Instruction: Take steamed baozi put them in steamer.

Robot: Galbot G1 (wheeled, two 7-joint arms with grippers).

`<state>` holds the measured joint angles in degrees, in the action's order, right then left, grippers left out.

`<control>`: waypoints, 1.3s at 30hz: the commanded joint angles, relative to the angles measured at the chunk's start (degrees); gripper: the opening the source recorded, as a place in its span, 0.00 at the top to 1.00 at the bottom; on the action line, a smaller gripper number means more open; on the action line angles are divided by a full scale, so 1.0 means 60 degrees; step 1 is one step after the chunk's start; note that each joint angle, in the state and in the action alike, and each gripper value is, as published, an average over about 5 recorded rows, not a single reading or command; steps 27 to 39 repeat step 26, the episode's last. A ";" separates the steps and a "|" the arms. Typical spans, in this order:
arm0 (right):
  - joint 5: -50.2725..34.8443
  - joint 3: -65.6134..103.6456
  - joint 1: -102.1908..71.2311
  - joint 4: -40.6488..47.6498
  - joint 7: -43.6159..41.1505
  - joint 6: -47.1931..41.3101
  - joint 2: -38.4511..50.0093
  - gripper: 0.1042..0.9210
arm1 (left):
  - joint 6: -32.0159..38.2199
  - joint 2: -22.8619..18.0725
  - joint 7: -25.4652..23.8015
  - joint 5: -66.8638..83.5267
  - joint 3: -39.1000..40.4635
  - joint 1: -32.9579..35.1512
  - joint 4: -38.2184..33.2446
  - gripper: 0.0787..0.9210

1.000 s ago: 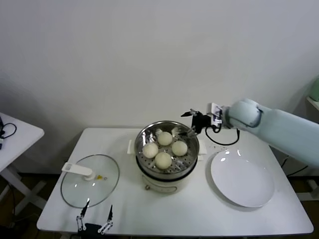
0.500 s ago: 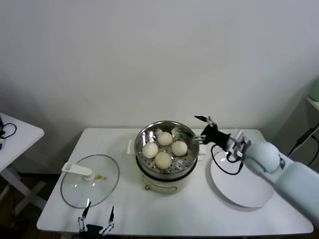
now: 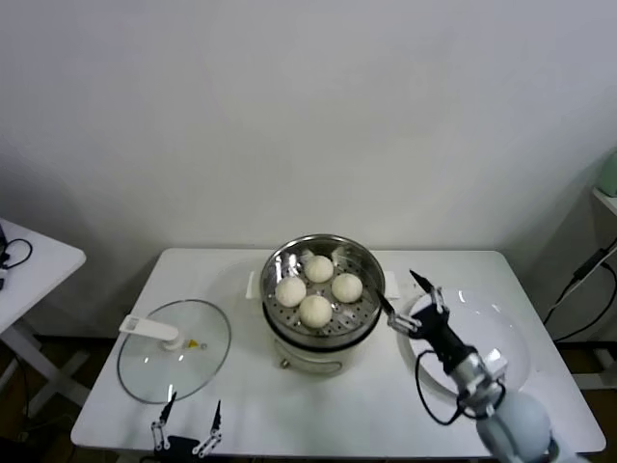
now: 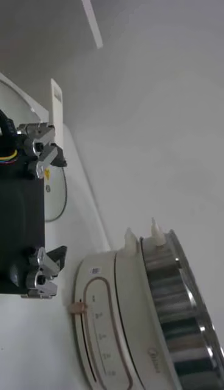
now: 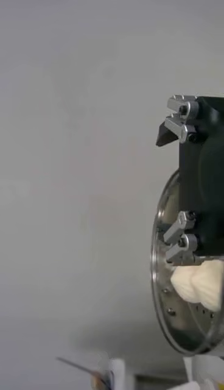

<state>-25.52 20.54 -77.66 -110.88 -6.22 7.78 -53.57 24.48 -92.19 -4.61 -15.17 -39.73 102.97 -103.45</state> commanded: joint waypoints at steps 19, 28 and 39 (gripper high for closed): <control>0.1365 0.1498 -0.4230 0.0490 -0.0114 0.3743 -0.3857 0.12 | 0.0041 -0.0172 0.0036 0.0107 -0.0029 0.0188 -0.0244 0.12; 0.1355 0.1465 -0.4163 0.0488 -0.0111 0.3749 -0.3883 0.12 | 0.0038 -0.0185 0.0041 0.0108 -0.0033 0.0204 -0.0247 0.12; 0.1355 0.1465 -0.4163 0.0488 -0.0111 0.3749 -0.3883 0.12 | 0.0038 -0.0185 0.0041 0.0108 -0.0033 0.0204 -0.0247 0.12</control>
